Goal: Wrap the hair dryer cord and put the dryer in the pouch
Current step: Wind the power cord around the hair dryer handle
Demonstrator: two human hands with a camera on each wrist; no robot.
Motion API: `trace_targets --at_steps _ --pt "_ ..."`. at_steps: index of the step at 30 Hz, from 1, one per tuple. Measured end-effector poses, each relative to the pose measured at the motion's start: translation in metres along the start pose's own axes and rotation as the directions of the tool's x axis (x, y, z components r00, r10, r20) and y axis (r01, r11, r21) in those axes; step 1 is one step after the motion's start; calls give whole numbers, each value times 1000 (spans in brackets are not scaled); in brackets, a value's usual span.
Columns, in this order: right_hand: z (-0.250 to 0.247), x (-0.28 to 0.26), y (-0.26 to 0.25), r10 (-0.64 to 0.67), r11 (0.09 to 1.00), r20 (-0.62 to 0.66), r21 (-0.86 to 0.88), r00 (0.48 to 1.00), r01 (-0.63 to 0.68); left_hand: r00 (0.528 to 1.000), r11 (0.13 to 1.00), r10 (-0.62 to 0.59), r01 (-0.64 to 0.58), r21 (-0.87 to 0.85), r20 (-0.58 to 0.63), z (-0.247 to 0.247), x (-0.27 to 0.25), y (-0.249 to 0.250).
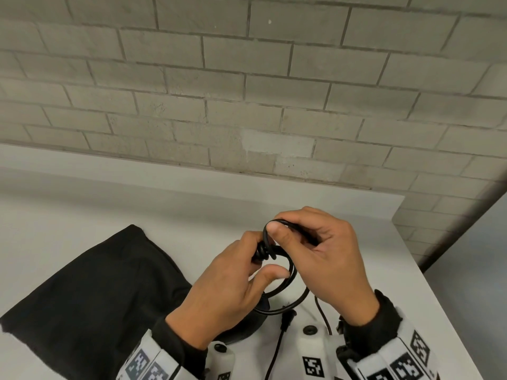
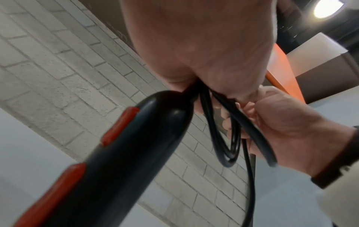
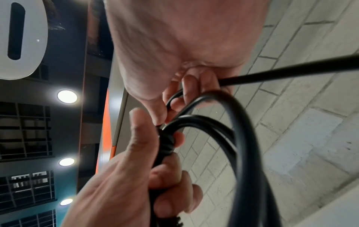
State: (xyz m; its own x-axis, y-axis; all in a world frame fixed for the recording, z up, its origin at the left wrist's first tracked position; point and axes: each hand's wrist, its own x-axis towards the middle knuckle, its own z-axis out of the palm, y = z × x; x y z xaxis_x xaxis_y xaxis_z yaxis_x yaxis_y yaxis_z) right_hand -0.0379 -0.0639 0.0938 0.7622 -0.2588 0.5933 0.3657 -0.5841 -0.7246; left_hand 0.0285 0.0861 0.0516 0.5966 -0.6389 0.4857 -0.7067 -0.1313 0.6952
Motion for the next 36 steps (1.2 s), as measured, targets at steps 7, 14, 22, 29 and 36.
trace_targets --at_steps 7,14,22,29,36 --pt "4 -1 3 161 982 -10 99 987 -160 997 998 50 -47 46 -63 8 -1 2" --pt "2 -5 7 384 843 172 335 907 -420 988 997 70 -66 37 -139 11 -5 -4" --pt "-2 -9 15 422 749 301 415 855 -516 977 994 81 -94 -57 -199 14 -8 -4" --pt "-2 -27 30 270 777 291 497 918 -386 966 991 119 -128 -27 -231 12 -7 -7" --pt "1 -32 41 270 837 295 398 917 -375 972 993 87 -102 -58 -217 13 -6 -5"
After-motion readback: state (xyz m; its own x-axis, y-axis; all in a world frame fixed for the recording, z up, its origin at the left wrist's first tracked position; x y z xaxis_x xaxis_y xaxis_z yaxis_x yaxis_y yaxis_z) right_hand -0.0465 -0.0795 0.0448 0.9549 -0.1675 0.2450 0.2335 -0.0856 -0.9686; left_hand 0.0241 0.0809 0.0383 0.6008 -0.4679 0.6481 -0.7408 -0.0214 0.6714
